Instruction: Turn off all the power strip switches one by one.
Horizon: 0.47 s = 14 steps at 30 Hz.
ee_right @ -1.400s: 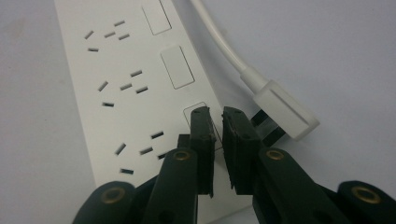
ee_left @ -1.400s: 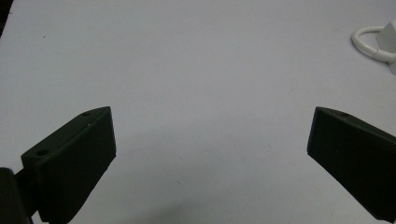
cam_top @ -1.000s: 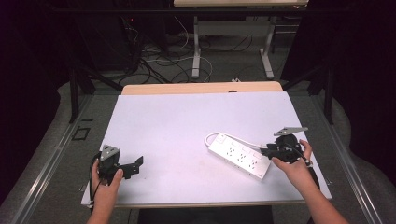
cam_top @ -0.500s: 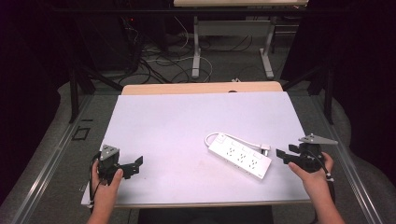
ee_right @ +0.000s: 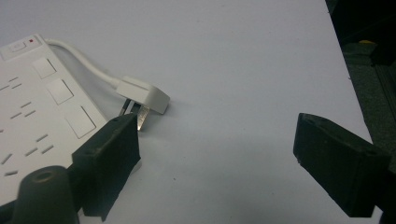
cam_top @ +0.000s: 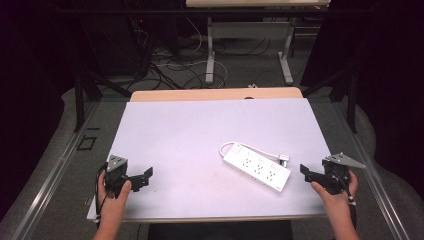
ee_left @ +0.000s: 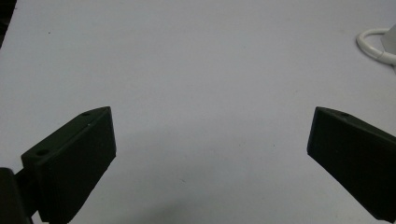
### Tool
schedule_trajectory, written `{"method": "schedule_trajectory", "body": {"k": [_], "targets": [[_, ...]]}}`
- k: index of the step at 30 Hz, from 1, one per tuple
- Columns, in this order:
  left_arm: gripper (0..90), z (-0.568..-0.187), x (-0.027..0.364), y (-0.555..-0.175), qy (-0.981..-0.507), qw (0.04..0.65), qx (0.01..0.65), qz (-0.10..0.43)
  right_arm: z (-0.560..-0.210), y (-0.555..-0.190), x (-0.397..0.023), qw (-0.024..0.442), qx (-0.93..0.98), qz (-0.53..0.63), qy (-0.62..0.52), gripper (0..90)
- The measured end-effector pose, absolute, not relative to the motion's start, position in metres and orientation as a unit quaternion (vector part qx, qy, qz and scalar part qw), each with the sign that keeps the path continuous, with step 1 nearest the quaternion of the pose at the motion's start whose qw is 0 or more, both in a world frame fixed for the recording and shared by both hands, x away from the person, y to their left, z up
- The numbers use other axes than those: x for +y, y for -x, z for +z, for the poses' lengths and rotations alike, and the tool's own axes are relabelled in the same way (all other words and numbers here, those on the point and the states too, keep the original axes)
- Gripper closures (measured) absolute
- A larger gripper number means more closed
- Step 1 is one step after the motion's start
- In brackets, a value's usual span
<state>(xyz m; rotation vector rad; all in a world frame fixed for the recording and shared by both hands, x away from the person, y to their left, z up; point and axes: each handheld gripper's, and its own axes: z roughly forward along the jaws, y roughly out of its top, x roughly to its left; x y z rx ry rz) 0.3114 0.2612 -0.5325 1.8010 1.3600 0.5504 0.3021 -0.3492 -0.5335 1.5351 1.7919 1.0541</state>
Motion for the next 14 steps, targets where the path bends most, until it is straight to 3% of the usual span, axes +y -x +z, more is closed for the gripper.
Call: {"method": "schedule_trajectory", "body": {"k": [3,14], "targets": [[1.0,-0.533,0.261,-0.311,-0.712,0.396,0.538,0.217,-0.537,-0.302,-0.352,0.274,0.661,0.391,-0.579,9.5],[1.0,-0.532,0.261,-0.312,-0.712,0.397,0.536,0.219,-0.544,-0.301,-0.360,0.264,0.647,0.384,-0.603,8.7]]}}
